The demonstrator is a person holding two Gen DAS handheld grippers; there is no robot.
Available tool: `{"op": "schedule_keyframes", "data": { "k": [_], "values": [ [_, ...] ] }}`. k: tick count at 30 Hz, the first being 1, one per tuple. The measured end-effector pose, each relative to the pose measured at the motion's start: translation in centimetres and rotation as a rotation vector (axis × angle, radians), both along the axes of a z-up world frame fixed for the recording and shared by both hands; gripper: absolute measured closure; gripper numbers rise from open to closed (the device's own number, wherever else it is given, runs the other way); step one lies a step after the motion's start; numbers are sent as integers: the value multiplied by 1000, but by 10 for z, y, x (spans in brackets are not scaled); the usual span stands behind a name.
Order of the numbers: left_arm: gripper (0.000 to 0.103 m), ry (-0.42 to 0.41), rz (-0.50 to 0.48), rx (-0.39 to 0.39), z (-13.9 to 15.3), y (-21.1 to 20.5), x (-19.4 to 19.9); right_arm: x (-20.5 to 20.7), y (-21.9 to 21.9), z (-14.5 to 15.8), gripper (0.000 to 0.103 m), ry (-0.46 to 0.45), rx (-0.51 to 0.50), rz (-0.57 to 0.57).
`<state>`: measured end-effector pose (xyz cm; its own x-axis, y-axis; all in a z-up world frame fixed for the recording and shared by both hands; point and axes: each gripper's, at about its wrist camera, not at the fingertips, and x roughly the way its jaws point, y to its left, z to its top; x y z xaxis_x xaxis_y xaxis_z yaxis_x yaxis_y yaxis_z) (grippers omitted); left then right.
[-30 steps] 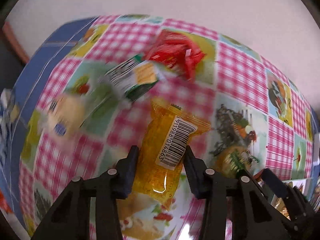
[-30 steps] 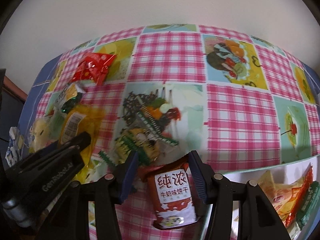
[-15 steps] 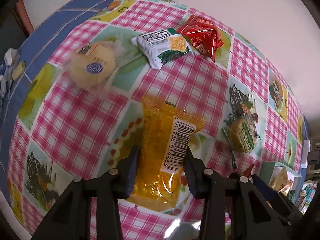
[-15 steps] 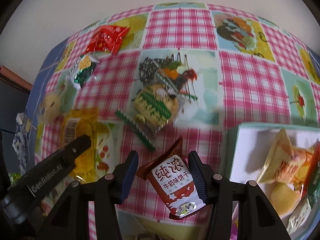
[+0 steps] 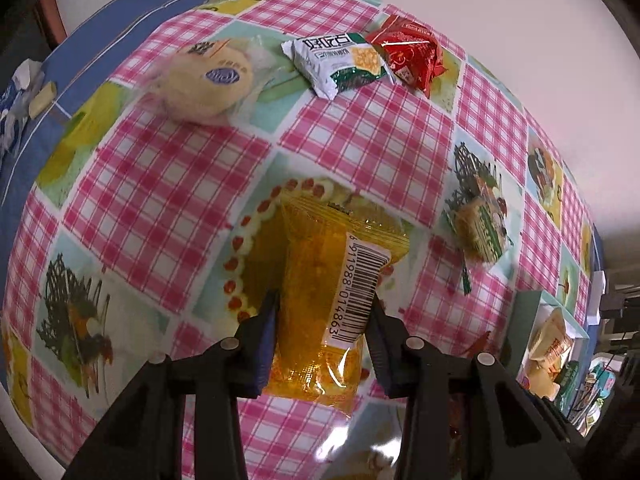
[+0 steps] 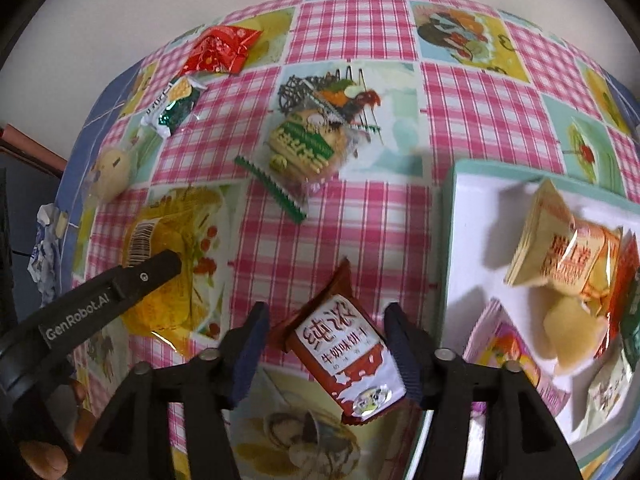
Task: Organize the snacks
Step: 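Grasp the yellow bread roll pack with left tool while right tool grasps milk biscuit packet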
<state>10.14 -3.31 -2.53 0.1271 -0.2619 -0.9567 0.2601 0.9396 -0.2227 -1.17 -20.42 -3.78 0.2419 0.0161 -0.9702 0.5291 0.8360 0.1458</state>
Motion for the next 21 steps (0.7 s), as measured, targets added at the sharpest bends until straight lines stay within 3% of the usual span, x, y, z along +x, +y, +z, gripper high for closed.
{"op": "schedule_keyframes", "data": {
  "k": [10,21],
  "values": [
    [60,38,-10,-16,1,15,-28,-28,10,8,33,-17,15,23],
    [59,30,-46,25,8,-4,-54,-34,34,13,35,33,-99,79]
  ]
}}
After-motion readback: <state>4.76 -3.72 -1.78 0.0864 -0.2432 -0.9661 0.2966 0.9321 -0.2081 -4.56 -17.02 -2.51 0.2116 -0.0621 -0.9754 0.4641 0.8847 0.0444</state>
